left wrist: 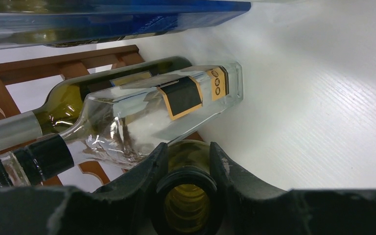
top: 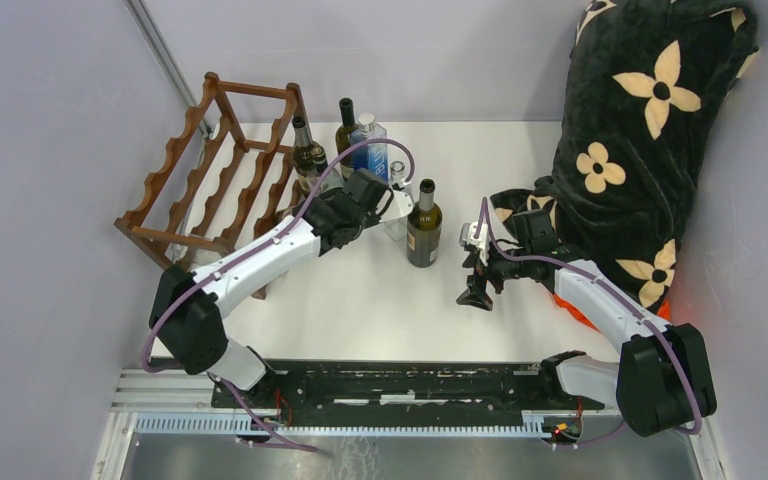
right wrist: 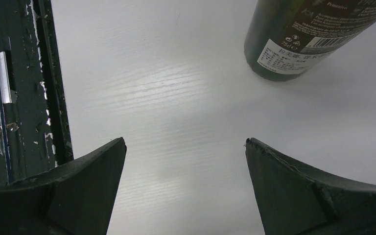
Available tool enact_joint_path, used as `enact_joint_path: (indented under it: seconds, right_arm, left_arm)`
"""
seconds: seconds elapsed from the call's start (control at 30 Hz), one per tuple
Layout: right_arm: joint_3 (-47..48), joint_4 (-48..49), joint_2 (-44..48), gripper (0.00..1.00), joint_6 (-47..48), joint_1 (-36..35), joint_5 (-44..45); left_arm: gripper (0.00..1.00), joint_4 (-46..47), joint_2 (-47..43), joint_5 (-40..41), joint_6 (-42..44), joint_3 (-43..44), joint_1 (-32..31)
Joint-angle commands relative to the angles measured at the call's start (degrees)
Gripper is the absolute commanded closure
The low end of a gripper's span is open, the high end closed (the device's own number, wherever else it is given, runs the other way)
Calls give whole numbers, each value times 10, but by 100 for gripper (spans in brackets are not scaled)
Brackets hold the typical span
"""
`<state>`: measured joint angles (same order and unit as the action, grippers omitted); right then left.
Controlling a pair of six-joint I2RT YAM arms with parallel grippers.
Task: Put the wine bottle on the wine rack
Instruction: Place the wine bottle in the wine rack.
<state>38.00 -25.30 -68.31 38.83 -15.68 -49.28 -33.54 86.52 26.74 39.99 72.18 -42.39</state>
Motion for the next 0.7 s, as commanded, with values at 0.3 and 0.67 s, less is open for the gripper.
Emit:
enact_joint_path:
  seconds: [0.3, 0.67]
  right_arm:
    - [8, 11, 16, 2, 6, 2, -15]
    - [8, 12, 16, 2, 5, 1, -18]
  left_arm:
    - [98, 74, -7, 87, 83, -29, -1]
    - [98, 87, -31, 87, 49, -78, 1]
